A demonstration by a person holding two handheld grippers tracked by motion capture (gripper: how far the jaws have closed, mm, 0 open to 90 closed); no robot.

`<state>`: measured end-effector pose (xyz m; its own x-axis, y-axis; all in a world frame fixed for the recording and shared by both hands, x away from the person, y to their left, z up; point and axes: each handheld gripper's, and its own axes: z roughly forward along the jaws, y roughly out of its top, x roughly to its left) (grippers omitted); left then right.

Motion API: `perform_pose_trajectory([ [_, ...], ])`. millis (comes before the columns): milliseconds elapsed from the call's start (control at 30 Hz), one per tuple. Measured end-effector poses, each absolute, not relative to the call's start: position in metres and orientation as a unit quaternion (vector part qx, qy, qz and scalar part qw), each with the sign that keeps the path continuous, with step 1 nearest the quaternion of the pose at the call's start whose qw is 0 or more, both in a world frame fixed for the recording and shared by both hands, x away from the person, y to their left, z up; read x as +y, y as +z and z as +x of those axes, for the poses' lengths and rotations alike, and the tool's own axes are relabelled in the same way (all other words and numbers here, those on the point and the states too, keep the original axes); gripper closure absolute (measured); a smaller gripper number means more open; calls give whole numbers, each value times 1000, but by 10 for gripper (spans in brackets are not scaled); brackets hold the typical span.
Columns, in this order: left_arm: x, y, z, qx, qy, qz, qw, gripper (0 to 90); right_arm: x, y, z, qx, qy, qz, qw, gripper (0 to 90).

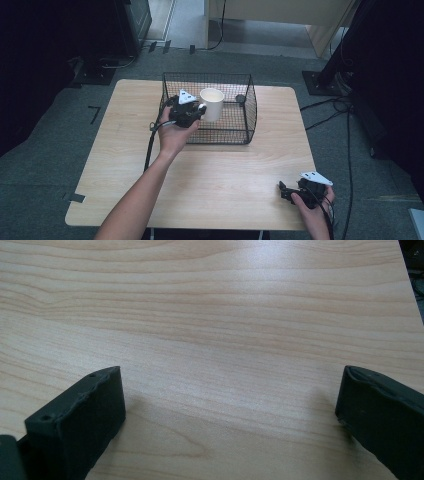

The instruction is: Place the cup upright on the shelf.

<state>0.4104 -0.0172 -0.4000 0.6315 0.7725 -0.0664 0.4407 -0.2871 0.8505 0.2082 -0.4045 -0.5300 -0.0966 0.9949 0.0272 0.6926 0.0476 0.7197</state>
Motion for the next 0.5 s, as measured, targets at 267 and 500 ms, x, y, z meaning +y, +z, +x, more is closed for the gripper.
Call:
perform_pose_trajectory([
  [267, -23, -412, 430, 409, 174, 789, 424, 814, -405, -530, 208, 678, 298, 622, 253, 0],
  [500, -27, -422, 437, 421, 166, 799, 397, 814, -405, -530, 208, 678, 298, 622, 254, 0],
])
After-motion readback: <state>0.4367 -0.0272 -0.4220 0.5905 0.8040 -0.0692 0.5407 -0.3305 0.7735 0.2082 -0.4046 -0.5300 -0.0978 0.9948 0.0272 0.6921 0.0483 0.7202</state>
